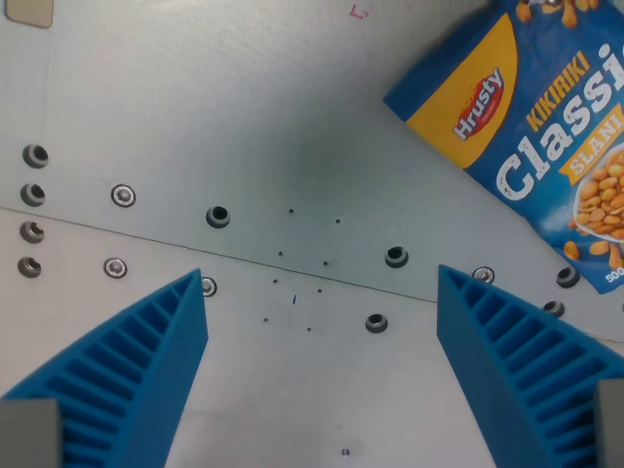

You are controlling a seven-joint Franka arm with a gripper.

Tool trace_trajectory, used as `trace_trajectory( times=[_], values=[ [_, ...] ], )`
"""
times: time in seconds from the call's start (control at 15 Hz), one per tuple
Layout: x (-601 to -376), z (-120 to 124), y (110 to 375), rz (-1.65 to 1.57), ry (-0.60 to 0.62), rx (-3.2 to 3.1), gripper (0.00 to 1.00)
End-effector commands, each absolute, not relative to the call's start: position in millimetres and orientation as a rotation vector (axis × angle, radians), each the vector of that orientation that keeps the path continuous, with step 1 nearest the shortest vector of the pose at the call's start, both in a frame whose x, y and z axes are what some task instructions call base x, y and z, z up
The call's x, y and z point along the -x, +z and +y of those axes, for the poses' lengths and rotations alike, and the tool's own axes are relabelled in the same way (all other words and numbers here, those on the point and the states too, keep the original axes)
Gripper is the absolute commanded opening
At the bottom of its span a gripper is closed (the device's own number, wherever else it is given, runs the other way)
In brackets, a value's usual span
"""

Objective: Rotate around base positive z

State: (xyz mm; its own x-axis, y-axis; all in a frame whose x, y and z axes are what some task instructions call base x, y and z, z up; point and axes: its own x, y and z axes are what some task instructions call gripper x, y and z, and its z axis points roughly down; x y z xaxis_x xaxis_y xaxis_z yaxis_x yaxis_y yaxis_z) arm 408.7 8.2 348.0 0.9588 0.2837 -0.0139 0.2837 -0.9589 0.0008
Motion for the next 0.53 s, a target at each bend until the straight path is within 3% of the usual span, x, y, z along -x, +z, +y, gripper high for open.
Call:
trace_trajectory(
  times=[0.07, 0.53],
  values=[
    [-408.4, 7.8, 350.4, 0.705, -0.011, -3.053, 1.00],
    [-408.4, 7.8, 350.4, 0.847, -0.011, -3.016, 1.00]
  ],
)
